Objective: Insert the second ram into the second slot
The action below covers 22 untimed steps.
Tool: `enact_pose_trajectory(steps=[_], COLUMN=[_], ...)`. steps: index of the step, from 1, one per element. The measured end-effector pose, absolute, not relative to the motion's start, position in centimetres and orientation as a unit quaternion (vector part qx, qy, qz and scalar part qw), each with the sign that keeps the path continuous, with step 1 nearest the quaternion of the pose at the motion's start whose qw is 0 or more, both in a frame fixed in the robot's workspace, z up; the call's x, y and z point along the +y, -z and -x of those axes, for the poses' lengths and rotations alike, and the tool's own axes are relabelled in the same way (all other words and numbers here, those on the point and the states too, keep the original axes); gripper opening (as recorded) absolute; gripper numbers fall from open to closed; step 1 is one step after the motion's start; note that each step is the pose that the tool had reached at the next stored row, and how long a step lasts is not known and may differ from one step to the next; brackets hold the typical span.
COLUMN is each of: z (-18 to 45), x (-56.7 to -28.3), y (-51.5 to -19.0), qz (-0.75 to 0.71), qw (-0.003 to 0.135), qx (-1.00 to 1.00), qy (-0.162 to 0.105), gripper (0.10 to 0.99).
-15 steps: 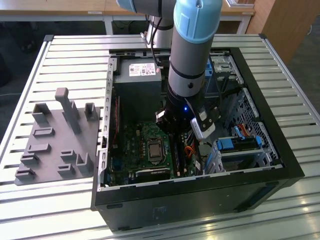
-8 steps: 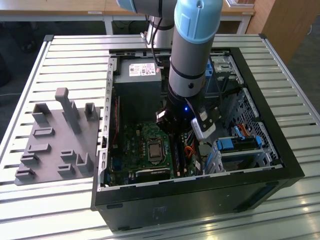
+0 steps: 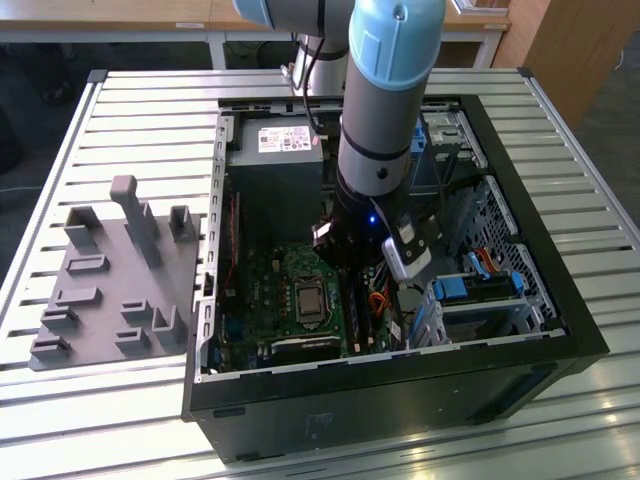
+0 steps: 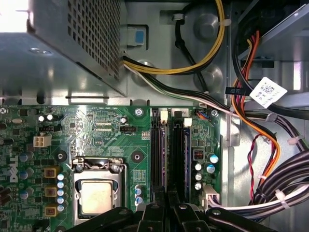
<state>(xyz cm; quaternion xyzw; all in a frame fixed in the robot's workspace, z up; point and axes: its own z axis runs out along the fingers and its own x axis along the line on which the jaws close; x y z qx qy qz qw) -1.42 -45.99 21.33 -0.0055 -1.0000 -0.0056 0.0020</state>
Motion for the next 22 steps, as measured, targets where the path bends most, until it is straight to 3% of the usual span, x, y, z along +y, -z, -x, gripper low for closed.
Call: enact_pose_trajectory(steps=[10, 11, 22], z=[1.4, 1.4, 1.4], x=[-46.0, -46.0, -46.0], y=[-21.2, -21.3, -22.9], qz=[0.006, 0.006, 0.006], qw=[0.002, 0.002, 0.002], qx=[-1.0, -1.0, -1.0], qy=[0.006, 0.006, 0.006], gripper=[0.149, 0.212, 0.192])
